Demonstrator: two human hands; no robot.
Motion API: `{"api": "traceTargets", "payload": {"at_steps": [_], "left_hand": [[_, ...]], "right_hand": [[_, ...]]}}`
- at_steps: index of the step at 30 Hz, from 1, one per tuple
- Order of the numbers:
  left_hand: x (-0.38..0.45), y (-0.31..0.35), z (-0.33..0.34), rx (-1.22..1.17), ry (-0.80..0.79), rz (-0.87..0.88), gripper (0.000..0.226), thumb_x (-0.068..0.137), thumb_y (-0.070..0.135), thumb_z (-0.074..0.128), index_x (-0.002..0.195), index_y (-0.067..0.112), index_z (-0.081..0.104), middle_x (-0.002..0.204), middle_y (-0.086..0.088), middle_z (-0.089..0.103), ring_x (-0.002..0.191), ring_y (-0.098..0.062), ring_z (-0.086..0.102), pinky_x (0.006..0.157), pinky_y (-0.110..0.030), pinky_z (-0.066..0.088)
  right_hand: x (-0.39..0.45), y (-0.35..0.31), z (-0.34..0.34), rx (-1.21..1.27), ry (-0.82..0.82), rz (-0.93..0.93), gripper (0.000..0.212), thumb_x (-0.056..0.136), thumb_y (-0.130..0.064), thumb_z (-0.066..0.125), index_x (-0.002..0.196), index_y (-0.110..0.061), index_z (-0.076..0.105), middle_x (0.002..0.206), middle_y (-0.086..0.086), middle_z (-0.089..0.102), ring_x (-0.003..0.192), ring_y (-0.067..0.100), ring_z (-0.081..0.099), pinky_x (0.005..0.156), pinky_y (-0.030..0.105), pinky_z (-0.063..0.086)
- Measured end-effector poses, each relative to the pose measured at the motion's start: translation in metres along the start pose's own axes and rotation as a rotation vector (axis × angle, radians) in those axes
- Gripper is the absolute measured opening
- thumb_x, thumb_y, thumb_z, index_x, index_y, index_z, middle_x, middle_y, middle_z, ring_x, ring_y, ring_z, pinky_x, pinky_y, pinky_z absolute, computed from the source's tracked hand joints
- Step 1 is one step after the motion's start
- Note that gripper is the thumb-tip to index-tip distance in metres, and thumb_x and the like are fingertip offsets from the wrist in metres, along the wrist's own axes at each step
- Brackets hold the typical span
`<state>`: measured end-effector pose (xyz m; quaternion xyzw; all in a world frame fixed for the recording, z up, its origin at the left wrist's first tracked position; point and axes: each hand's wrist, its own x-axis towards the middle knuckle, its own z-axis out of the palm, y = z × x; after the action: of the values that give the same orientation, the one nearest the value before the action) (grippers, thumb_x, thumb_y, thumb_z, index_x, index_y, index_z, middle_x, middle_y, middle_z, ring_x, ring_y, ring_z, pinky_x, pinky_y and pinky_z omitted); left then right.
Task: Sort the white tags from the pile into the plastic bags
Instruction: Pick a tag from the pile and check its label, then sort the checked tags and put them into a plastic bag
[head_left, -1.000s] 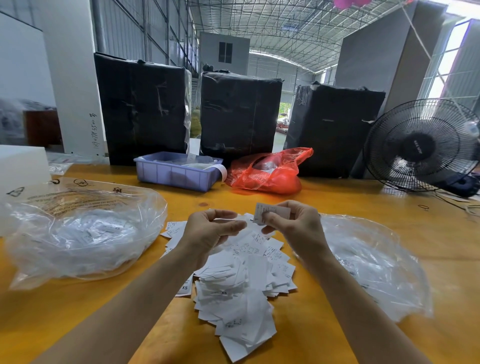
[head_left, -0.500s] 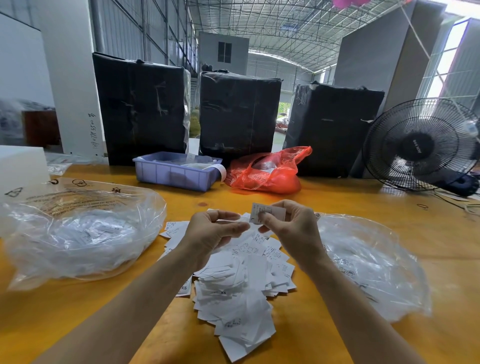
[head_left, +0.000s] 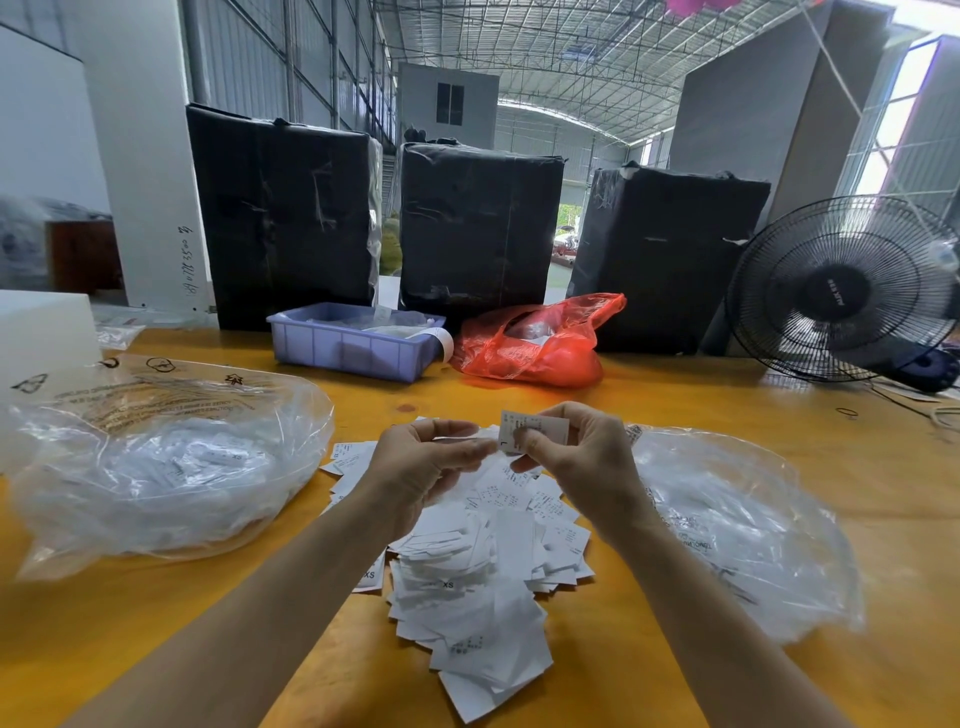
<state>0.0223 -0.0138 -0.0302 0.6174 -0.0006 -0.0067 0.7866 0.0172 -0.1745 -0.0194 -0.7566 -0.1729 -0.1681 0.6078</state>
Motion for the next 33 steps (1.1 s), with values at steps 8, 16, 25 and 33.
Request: {"api": "traceTargets", "payload": {"at_steps": [8, 16, 25, 33], "left_hand": [[0.0016, -0.0023, -0.0014, 0.001, 0.052, 0.067, 0.025, 0.066, -0.001, 0.077, 0.085, 0.008, 0.064, 0.061, -0.002, 0.071, 0.053, -0.008, 0.065, 0.051, -0.014, 0.048], [-0.0006, -0.0012, 0.0014, -0.046, 0.056, 0.019, 0.041, 0.051, 0.006, 0.082, 0.089, 0.009, 0.065, 0.065, -0.003, 0.072, 0.055, -0.008, 0.067, 0.048, -0.013, 0.048], [-0.0043, 0.0009, 0.0054, -0.035, 0.021, 0.0, 0.05, 0.044, 0.014, 0.082, 0.091, 0.01, 0.065, 0.068, -0.003, 0.073, 0.059, -0.009, 0.068, 0.066, -0.02, 0.047], [-0.0045, 0.0016, 0.0048, -0.037, 0.02, -0.004, 0.051, 0.042, 0.015, 0.082, 0.091, 0.01, 0.066, 0.072, -0.005, 0.074, 0.06, -0.01, 0.068, 0.062, -0.019, 0.049]], "right_hand": [[-0.0018, -0.0013, -0.0002, 0.015, -0.106, 0.103, 0.006, 0.082, 0.005, 0.066, 0.082, 0.008, 0.061, 0.079, 0.021, 0.069, 0.055, 0.018, 0.066, 0.054, 0.021, 0.054], [-0.0002, -0.0022, -0.0008, 0.085, 0.074, 0.046, 0.01, 0.082, 0.001, 0.067, 0.075, -0.005, 0.062, 0.074, 0.009, 0.07, 0.056, 0.015, 0.068, 0.05, 0.017, 0.05], [-0.0006, 0.0006, -0.0002, 0.024, 0.054, -0.009, 0.012, 0.082, -0.002, 0.068, 0.078, -0.011, 0.063, 0.077, 0.008, 0.07, 0.061, 0.017, 0.069, 0.05, 0.016, 0.049], [-0.0015, 0.0009, 0.0025, -0.074, 0.092, -0.069, 0.013, 0.083, -0.003, 0.068, 0.077, -0.012, 0.06, 0.075, 0.007, 0.069, 0.06, 0.015, 0.069, 0.043, 0.016, 0.044]]}}
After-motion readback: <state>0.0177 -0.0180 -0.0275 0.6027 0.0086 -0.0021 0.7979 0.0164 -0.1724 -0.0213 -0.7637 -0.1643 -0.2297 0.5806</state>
